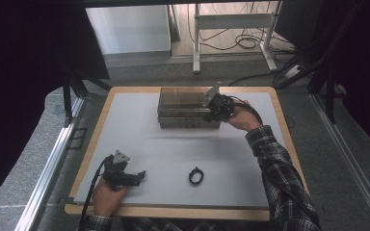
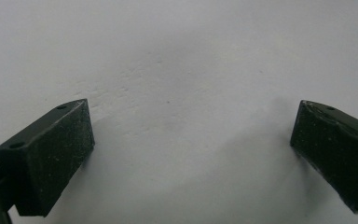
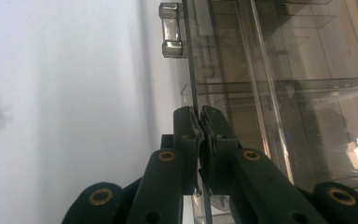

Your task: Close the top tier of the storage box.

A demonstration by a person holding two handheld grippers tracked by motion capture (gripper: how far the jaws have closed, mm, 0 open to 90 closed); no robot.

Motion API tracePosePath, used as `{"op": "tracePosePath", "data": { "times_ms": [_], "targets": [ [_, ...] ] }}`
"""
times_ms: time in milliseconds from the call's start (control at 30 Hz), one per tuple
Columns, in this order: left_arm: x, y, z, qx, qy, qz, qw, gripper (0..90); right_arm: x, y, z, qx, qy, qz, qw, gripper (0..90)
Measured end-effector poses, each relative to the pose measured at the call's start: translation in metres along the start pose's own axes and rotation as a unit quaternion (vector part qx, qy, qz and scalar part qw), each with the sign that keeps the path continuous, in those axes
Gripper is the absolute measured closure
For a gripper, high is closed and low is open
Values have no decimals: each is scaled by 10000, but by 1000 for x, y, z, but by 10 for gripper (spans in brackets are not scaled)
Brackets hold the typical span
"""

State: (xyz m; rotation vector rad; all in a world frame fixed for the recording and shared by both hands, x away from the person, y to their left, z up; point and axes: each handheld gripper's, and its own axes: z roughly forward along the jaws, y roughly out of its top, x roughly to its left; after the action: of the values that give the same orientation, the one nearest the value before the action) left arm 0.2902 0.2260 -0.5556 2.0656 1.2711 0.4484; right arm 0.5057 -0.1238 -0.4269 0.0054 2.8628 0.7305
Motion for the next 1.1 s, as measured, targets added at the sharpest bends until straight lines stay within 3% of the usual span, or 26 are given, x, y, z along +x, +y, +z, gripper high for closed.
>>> {"op": "tracePosePath", "data": {
  "times_ms": [1100],
  "targets": [
    [0,0,0,0,0,-2,10000,0,22,1,-8,29,139,-363,9992,861]
  ]
}}
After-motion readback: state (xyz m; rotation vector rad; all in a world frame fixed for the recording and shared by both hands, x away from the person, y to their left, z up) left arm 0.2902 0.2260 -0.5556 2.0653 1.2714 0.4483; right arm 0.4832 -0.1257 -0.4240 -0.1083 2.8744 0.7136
